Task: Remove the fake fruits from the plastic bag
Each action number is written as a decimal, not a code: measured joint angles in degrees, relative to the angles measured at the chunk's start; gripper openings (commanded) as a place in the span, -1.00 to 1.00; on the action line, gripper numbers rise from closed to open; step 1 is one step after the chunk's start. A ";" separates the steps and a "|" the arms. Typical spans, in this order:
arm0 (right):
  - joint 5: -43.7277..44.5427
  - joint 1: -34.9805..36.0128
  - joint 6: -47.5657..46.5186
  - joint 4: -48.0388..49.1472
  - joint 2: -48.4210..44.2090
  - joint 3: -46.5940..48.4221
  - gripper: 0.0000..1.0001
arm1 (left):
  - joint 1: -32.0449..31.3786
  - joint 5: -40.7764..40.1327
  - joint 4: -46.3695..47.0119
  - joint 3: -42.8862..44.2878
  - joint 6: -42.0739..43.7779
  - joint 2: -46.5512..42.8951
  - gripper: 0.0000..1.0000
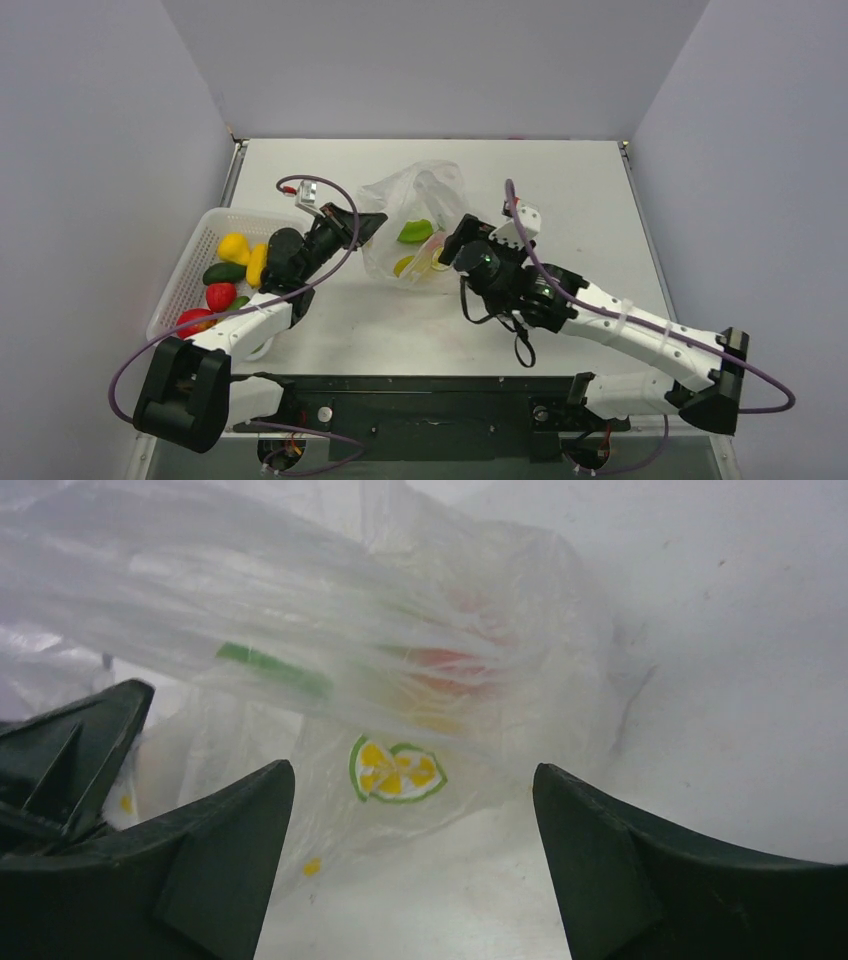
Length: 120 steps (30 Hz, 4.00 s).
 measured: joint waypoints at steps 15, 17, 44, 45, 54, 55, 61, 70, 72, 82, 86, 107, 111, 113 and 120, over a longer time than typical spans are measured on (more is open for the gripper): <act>22.73 3.32 -5.62 -10.56 31.10 27.67 0.79 | -0.52 -1.66 -2.23 0.00 1.18 -0.66 -1.00; 23.76 3.72 -5.81 -11.34 31.78 28.04 0.81 | -0.52 -1.68 -2.36 0.00 1.18 -0.66 -1.00; -5.88 -16.85 -17.29 65.05 -12.92 -34.91 -1.00 | 1.79 -4.85 25.46 6.62 -28.26 20.96 -1.00; -7.04 -17.53 -16.76 70.53 -13.53 -37.68 -1.00 | 1.73 -4.92 28.06 6.62 -29.94 22.38 -1.00; -10.36 -18.25 -10.32 89.48 -12.72 -54.12 -1.00 | 2.01 0.04 29.46 0.61 -26.86 17.07 -0.79; -10.23 -18.10 -10.16 89.64 -12.94 -54.53 -1.00 | 2.21 0.63 27.67 -0.20 -25.64 15.47 -0.65; -9.09 -16.06 -10.84 85.13 -17.33 -55.36 -1.00 | 3.89 0.90 2.64 -2.43 -11.98 -2.43 0.17; -3.74 -6.95 -16.55 73.55 -19.50 -49.40 -1.00 | 4.09 -0.94 -45.31 8.66 11.58 -27.45 0.31; -2.91 -6.01 -17.46 72.30 -19.17 -48.11 -1.00 | 3.93 0.11 -54.10 12.63 14.95 -29.44 0.31; -2.03 -5.68 -19.17 67.49 -16.22 -47.04 -1.00 | -12.11 -5.84 -76.63 31.15 21.77 -24.09 0.28; -1.81 -5.68 -18.16 66.27 -16.22 -46.77 -1.00 | -22.38 -12.76 -80.65 38.60 24.22 -17.14 0.32; -0.74 -5.68 -17.29 59.89 -16.20 -41.27 -1.00 | -27.93 -23.43 -78.09 53.79 38.84 6.10 0.26; -0.74 -5.70 -16.65 59.80 -16.28 -41.27 -1.00 | -27.93 -21.81 -74.53 49.68 40.59 14.14 0.26; -0.72 -5.70 -16.52 59.30 -16.61 -41.27 -1.00 | -27.93 -21.51 -73.20 49.20 41.05 17.88 0.25; -0.63 -6.38 -14.38 59.41 -20.72 -43.78 -1.00 | -27.74 -22.64 -66.31 47.98 40.89 26.40 0.26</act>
